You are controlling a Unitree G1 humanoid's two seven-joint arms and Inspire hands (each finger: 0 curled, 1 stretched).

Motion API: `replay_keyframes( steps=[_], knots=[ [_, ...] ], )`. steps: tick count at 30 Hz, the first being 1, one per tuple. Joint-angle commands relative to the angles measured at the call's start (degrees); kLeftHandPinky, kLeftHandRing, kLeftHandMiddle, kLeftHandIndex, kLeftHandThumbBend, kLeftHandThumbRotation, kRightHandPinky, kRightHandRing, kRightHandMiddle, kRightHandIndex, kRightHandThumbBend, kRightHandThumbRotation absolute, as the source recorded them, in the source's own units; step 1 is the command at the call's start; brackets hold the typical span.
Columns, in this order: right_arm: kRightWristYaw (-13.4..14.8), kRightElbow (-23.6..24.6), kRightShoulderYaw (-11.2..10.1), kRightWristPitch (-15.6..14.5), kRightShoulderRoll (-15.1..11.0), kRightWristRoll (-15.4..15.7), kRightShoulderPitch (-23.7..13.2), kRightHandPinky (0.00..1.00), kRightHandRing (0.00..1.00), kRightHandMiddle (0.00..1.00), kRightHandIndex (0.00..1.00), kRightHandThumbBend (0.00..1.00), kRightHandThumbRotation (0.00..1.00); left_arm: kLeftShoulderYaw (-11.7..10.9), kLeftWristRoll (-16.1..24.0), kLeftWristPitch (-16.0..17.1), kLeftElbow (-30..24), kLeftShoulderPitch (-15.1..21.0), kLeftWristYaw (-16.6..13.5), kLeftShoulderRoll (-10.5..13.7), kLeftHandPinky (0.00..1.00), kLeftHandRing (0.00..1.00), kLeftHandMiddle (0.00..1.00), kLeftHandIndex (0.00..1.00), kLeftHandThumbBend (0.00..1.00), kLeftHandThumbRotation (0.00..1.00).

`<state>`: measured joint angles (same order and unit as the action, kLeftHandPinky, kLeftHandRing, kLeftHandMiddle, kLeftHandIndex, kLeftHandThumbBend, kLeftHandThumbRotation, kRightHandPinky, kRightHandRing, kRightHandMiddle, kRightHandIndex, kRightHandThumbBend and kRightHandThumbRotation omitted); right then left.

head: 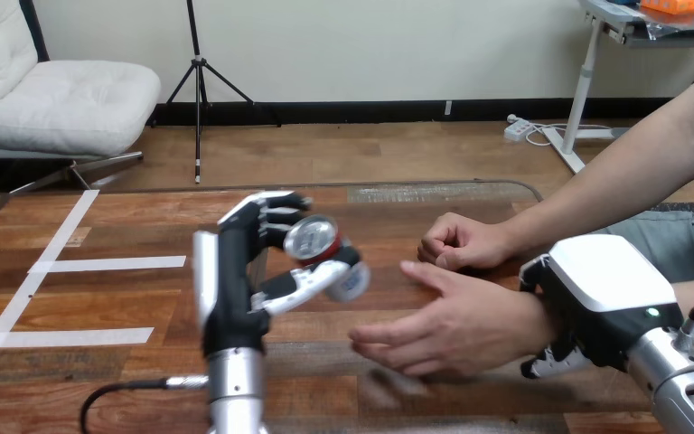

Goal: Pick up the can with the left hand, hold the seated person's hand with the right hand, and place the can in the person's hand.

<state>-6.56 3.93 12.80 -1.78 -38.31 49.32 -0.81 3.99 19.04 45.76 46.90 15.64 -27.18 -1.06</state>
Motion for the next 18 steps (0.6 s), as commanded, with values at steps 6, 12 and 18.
replay_keyframes(
  steps=[6,12,18],
  knots=[
    [-1.3,7.4,-0.3,1.2,1.2,-0.6,-1.0,0.21,0.26,0.36,0.49,0.84,0.0,1.4,1.1,0.2,-4.7,5.5,0.8,-1.1,0.47,0.44,0.47,0.55,0.73,0.0],
    [-0.2,8.5,-0.2,2.5,1.0,-0.3,-0.7,0.23,0.28,0.37,0.48,0.87,0.0,2.0,1.5,0.2,-4.6,5.7,0.8,-1.4,0.46,0.44,0.47,0.55,0.73,0.0],
    [0.3,9.4,0.0,3.3,1.1,0.6,-0.6,0.25,0.3,0.38,0.47,0.91,0.0,2.5,1.9,0.1,-4.6,6.0,1.2,-1.9,0.46,0.43,0.47,0.55,0.73,0.0]
  ],
)
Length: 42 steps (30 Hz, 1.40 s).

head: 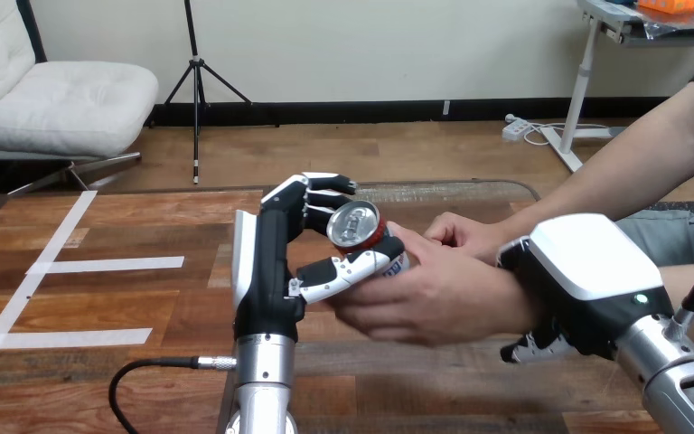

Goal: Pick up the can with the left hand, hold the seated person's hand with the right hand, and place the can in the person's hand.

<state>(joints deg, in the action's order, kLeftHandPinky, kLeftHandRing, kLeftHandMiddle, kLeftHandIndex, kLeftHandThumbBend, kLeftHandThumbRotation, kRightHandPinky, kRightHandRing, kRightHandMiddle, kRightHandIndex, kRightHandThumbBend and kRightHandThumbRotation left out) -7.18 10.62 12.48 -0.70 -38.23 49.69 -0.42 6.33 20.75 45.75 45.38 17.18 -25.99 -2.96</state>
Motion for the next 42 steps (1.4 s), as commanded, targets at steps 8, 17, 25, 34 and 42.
replay_keyframes(
  steps=[8,17,25,34,42],
  knots=[
    [-0.8,4.2,0.6,1.9,1.3,0.3,-1.1,0.27,0.3,0.38,0.47,0.91,0.0,0.7,0.4,0.2,-2.9,4.7,0.3,-0.5,0.44,0.42,0.47,0.55,0.73,0.0],
    [-3.0,5.6,0.9,1.1,2.0,0.2,-1.3,0.3,0.33,0.4,0.48,0.9,0.0,1.4,0.6,0.2,-2.9,4.5,0.9,-0.8,0.44,0.42,0.47,0.55,0.73,0.0],
    [-3.4,6.2,1.4,1.1,2.6,1.2,-1.9,0.31,0.34,0.41,0.49,0.9,0.0,1.6,0.3,0.3,-3.1,4.0,1.6,-0.9,0.44,0.43,0.47,0.55,0.72,0.0],
    [-4.3,6.2,1.7,1.3,3.3,2.1,-2.6,0.31,0.34,0.41,0.49,0.92,0.0,1.7,0.6,0.5,-3.1,3.7,1.6,-1.0,0.44,0.43,0.48,0.55,0.72,0.0],
    [-4.6,6.2,1.7,1.9,4.1,2.0,-2.9,0.3,0.33,0.41,0.49,0.92,0.0,1.9,0.8,1.0,-3.1,3.5,1.6,-1.0,0.44,0.43,0.48,0.56,0.72,0.0]
  ],
)
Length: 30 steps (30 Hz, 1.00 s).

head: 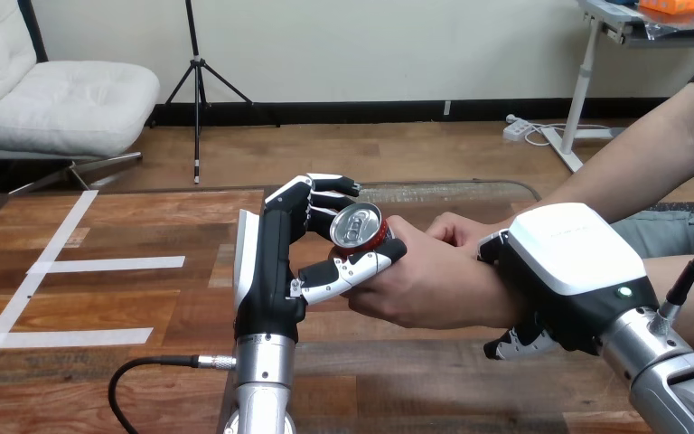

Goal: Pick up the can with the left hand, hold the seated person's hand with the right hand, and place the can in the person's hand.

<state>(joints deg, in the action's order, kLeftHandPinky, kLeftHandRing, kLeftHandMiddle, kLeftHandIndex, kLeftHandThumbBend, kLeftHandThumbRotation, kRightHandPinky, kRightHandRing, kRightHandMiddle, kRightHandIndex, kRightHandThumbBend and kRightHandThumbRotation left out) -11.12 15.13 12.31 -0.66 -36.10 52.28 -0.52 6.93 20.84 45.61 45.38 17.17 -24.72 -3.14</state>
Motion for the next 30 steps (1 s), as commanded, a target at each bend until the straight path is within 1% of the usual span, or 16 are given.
replay_keyframes(
  steps=[1,6,11,17,27,30],
  knots=[
    [-0.8,1.7,1.9,1.8,2.0,-0.5,-2.9,0.3,0.33,0.41,0.49,0.92,0.0,1.3,0.7,1.1,-3.2,3.5,0.3,-0.8,0.44,0.43,0.48,0.56,0.72,0.0],
    [-0.6,1.5,2.0,2.2,2.1,-0.5,-3.1,0.31,0.34,0.42,0.49,0.92,0.0,1.4,0.8,1.1,-3.2,3.4,0.2,-0.8,0.44,0.43,0.48,0.56,0.72,0.0],
    [-0.1,1.2,2.0,2.6,2.3,-0.6,-3.2,0.3,0.33,0.41,0.49,0.93,0.0,1.5,0.8,1.0,-3.4,3.2,0.2,-0.8,0.44,0.43,0.48,0.56,0.72,0.0],
    [1.2,0.1,2.2,3.7,2.1,-0.5,-3.5,0.29,0.32,0.4,0.48,0.94,0.0,1.6,0.8,0.9,-3.5,3.1,0.2,-0.8,0.44,0.43,0.48,0.56,0.71,0.0],
    [-0.2,0.4,2.2,3.3,2.3,-1.3,-3.5,0.29,0.33,0.41,0.48,0.94,0.0,1.6,0.5,1.1,-3.4,3.0,0.3,-0.7,0.45,0.43,0.48,0.56,0.72,0.0],
    [-0.2,0.3,2.2,3.4,2.3,-1.4,-3.6,0.3,0.33,0.41,0.48,0.93,0.0,1.6,0.5,1.0,-3.4,3.0,0.2,-0.7,0.45,0.44,0.48,0.56,0.72,0.0]
  ],
)
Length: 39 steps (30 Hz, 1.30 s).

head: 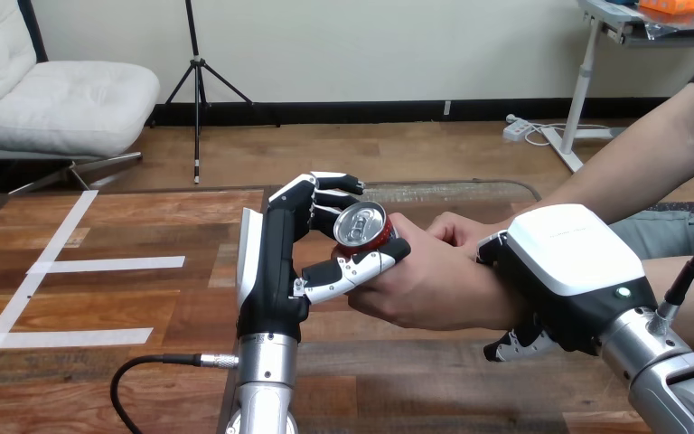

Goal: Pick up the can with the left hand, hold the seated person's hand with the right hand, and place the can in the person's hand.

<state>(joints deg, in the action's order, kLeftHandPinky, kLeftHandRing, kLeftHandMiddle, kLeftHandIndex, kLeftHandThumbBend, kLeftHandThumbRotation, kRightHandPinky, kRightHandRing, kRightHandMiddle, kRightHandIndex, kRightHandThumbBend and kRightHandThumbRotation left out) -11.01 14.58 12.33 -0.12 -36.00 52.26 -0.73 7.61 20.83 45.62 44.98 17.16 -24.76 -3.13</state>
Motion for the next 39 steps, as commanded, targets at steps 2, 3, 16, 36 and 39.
replay_keyframes(
  steps=[2,3,16,36,39],
  knots=[
    [-0.3,0.8,2.2,3.0,2.1,-1.4,-3.4,0.3,0.33,0.41,0.48,0.93,0.0,1.0,0.5,1.0,-3.0,3.0,0.3,-0.7,0.46,0.44,0.48,0.56,0.72,0.0],
    [-0.3,0.8,2.2,3.0,2.1,-1.4,-3.4,0.3,0.33,0.41,0.48,0.93,0.0,1.0,0.5,1.1,-3.0,2.9,0.2,-0.7,0.46,0.44,0.48,0.56,0.72,0.0],
    [0.7,-0.5,2.3,3.9,2.2,-1.4,-3.7,0.3,0.34,0.41,0.48,0.93,0.0,1.3,0.3,1.4,-2.9,2.6,1.1,0.1,0.48,0.47,0.5,0.59,0.73,0.0],
    [0.8,-0.1,2.9,3.0,1.9,3.1,-3.7,0.49,0.57,0.61,0.64,0.96,0.0,1.9,2.1,-1.4,-3.4,2.7,2.2,1.3,0.66,0.75,0.78,0.77,0.83,0.23],
    [1.1,-0.1,2.9,3.0,1.9,3.7,-3.6,0.54,0.62,0.66,0.67,0.98,0.0,2.1,3.3,-2.1,-3.6,2.8,1.6,1.6,0.71,0.8,0.82,0.82,0.85,0.29]
  ],
)
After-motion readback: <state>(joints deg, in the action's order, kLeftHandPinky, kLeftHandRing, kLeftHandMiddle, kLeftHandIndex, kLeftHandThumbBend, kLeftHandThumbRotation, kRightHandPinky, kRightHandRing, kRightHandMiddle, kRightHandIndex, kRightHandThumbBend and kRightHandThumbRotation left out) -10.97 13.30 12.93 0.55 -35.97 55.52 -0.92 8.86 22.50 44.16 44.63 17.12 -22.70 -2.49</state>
